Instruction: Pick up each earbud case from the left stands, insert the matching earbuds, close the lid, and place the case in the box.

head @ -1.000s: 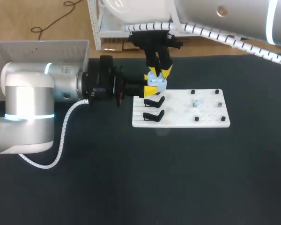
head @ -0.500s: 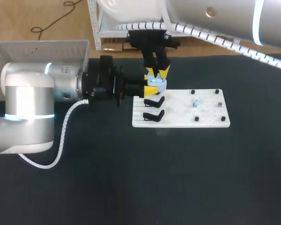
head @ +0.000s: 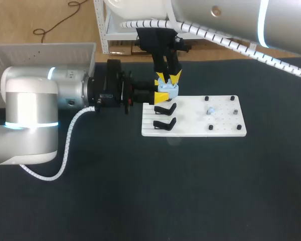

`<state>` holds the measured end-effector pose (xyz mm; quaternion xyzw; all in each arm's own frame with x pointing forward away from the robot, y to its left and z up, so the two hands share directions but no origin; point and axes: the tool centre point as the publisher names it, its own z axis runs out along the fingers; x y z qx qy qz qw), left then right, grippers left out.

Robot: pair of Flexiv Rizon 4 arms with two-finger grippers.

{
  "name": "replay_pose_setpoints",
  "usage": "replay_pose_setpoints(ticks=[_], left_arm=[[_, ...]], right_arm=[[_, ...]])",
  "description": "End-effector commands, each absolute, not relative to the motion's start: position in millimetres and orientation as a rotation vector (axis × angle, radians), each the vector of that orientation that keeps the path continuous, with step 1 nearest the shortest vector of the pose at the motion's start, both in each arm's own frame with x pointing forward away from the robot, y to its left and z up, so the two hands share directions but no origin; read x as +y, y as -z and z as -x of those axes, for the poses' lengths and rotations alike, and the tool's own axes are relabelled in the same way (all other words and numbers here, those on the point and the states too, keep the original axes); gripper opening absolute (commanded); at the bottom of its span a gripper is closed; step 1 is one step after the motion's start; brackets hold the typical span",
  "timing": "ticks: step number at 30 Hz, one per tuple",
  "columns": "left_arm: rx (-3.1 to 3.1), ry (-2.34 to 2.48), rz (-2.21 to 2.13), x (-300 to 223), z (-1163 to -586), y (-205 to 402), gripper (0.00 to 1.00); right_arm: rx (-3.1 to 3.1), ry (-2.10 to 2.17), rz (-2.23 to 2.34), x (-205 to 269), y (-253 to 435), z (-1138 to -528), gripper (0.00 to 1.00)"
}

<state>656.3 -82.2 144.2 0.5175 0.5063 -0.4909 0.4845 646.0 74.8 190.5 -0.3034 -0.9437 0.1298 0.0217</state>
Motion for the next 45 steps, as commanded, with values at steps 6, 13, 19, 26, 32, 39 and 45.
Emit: replay_pose_setpoints(ticks=[6,13,19,26,32,39,45], left_arm=[[1.231,1.193,-1.257,-82.4,-655.9,-143.4,0.0],[1.231,1.193,-1.257,-82.4,-655.9,-143.4,0.0],[1.231,1.193,-1.257,-82.4,-655.9,-143.4,0.0],[1.231,1.193,-1.257,-82.4,-655.9,-143.4,0.0],[1.231,1.193,-1.257,-82.4,-655.9,-143.4,0.0],[1.231,1.193,-1.257,-82.4,-655.9,-143.4,0.0],[1.231,1.193,-1.257,-82.4,-655.9,-143.4,0.0]], right_arm=[[-2.912,-0.413,0.948,73.2,-187.7,-648.6,0.0],[-2.904,-0.415,0.955,71.5,-185.5,-650.2,0.0],[-2.899,-0.417,0.956,71.1,-183.0,-650.8,0.0],[-2.897,-0.409,0.951,71.4,-182.0,-650.3,0.71],[-2.946,-0.308,0.932,71.5,-199.7,-635.4,0.71],[-3.089,0.076,0.869,50.0,-228.3,-609.2,0.43],[-3.219,0.485,0.816,9.6,-236.1,-605.0,0.49]])
